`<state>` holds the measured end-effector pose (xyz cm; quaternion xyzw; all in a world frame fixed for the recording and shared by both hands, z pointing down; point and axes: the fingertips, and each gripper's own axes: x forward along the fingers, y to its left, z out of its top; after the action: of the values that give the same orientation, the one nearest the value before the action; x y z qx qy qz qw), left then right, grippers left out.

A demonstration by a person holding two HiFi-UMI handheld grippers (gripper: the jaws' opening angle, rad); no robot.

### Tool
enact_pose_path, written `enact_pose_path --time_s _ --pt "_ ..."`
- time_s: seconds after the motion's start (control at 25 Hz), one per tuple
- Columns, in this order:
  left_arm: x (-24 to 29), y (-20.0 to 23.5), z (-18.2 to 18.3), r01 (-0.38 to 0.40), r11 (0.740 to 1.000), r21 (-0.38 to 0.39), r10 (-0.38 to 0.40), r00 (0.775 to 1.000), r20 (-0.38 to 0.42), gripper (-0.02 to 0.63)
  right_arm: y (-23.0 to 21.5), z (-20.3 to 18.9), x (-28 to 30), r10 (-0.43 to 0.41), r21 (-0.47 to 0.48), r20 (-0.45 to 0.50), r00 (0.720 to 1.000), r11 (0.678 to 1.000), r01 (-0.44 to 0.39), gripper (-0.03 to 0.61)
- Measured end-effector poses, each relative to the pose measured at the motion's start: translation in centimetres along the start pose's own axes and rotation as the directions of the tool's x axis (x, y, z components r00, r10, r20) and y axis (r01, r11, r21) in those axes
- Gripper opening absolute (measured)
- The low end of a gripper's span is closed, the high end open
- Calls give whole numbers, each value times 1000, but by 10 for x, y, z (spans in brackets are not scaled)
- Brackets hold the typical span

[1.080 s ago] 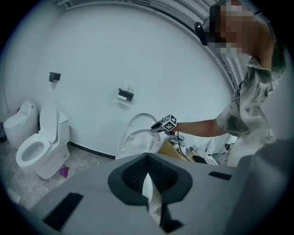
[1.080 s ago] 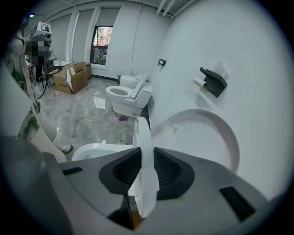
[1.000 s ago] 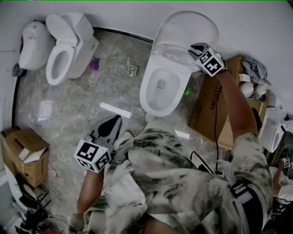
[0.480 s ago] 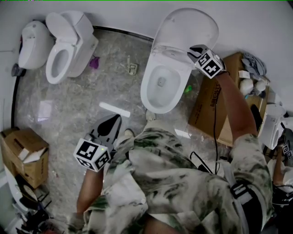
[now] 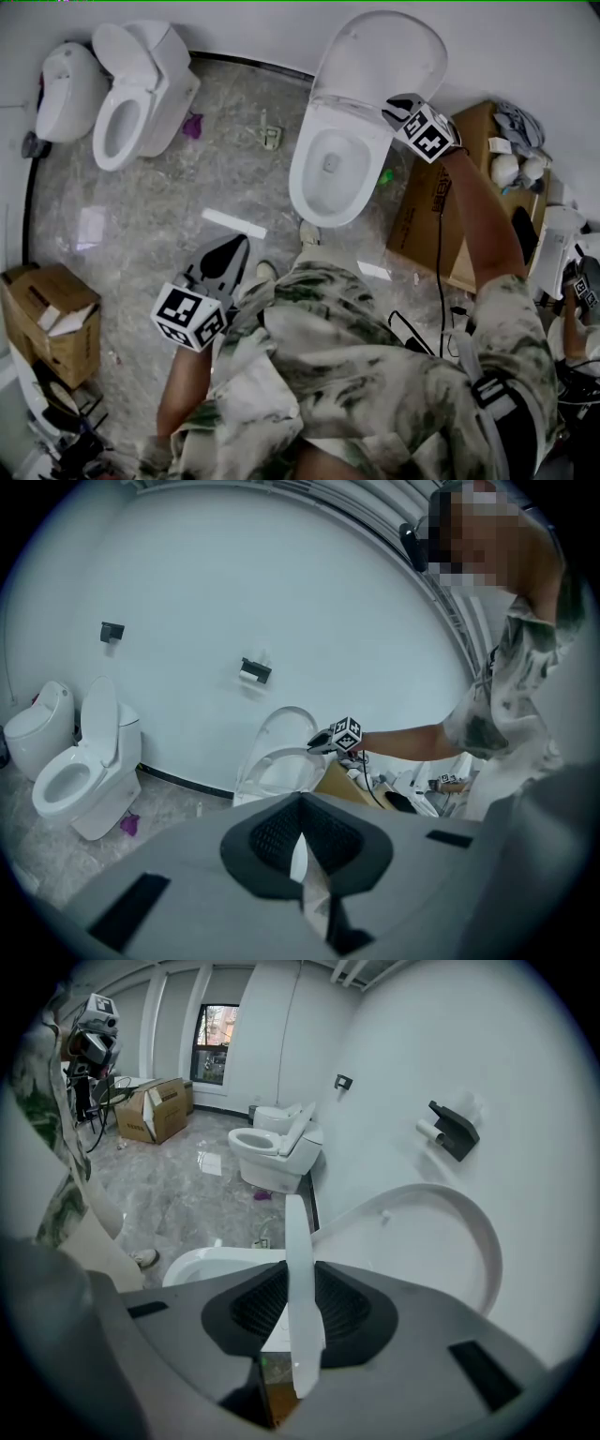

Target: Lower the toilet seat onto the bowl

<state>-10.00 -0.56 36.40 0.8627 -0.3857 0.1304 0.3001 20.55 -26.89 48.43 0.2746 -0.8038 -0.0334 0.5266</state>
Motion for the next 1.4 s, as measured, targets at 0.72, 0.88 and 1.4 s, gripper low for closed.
enact_pose_path --time_s 0.72,0.88,1.4 --pt "-18 4 -15 26 1000 13 -26 999 -21 21 39 -4 -2 10 0 -25 1000 1000 -10 112" --pt "-24 5 -20 32 999 17 -32 999 -28 21 51 -3 -2 20 3 -30 999 1000 -20 112" --pt "-29 -4 -34 66 997 26 -64 996 -56 21 83 -7 -1 42 -6 -48 998 999 -43 115"
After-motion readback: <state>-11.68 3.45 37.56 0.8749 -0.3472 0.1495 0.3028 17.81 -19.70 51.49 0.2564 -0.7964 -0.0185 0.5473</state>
